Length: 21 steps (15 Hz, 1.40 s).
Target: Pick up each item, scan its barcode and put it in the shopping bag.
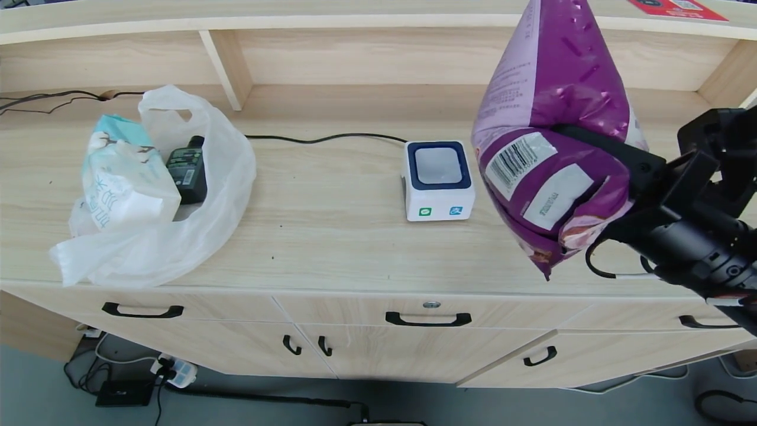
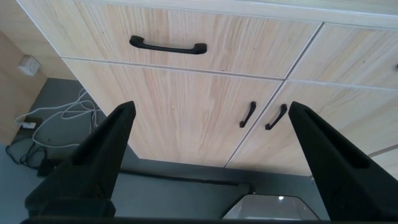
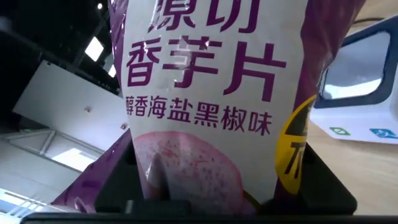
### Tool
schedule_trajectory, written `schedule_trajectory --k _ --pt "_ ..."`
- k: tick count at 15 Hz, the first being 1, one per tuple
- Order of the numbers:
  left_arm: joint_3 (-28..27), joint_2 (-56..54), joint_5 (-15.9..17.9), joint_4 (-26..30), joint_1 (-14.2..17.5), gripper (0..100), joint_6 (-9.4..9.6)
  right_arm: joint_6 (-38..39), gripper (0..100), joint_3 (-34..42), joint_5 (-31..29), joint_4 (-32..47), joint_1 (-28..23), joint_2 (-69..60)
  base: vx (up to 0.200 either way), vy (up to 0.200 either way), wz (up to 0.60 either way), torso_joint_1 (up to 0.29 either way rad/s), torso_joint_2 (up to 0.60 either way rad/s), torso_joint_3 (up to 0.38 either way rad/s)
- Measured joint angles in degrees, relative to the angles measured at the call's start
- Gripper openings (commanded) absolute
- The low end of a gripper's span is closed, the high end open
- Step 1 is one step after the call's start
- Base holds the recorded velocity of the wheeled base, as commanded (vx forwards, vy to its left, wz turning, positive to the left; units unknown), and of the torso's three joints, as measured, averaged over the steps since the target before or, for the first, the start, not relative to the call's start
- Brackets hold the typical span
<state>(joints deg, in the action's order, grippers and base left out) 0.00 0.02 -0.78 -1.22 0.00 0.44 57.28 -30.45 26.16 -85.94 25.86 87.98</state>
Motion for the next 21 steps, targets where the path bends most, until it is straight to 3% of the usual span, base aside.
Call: schedule_trajectory --k 6,10,21 --pt "0.0 0.0 -0.01 0.02 0.0 100 0.0 9.36 0 -1.32 -0.09 -4.02 7.3 -0.46 0.0 0.0 0.0 0.0 0.0 0.0" --pt "0.0 0.0 0.0 0.02 0.0 100 0.0 15.21 0 -1.07 -0.16 -4.05 8.31 -3.63 0.0 0.0 0.0 0.0 0.0 0.0" --pt "0.0 0.0 0.0 0.0 0.0 100 0.02 15.38 0 0.63 -0.52 -4.0 8.46 -7.22 0.0 0.0 0.0 0.0 0.0 0.0"
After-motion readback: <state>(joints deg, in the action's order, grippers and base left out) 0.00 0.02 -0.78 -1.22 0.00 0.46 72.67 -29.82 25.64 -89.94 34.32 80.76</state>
